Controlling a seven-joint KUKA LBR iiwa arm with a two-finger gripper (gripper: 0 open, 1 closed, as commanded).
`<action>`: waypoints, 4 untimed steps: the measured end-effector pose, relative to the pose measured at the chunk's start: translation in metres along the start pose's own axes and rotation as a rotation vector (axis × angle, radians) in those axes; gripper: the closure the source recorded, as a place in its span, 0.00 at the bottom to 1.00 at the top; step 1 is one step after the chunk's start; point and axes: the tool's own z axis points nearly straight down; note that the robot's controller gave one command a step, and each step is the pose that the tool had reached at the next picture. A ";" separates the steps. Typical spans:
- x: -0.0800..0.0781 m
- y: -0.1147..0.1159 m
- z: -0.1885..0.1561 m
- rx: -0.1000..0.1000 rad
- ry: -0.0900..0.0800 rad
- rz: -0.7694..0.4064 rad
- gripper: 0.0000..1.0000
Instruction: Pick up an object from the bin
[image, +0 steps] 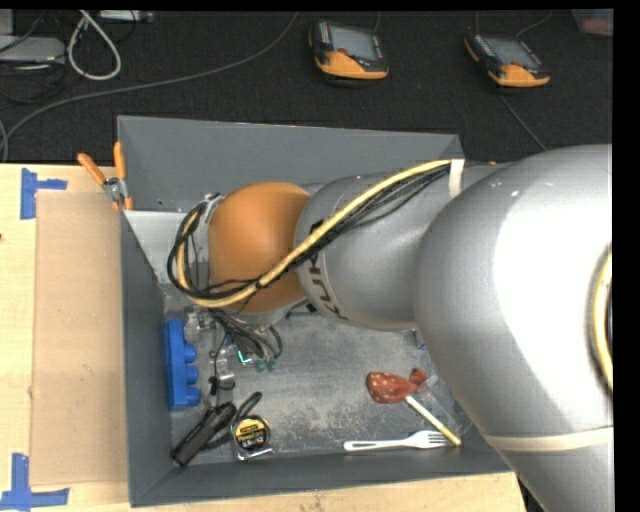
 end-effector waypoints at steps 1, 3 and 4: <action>-0.002 0.000 -0.004 -0.001 -0.001 -0.052 0.00; -0.001 0.000 -0.006 -0.001 0.001 -0.061 0.00; 0.024 0.008 -0.013 -0.002 0.002 -0.372 0.00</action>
Offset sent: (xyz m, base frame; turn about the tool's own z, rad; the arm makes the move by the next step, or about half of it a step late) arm 0.0000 0.0000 0.0000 0.0000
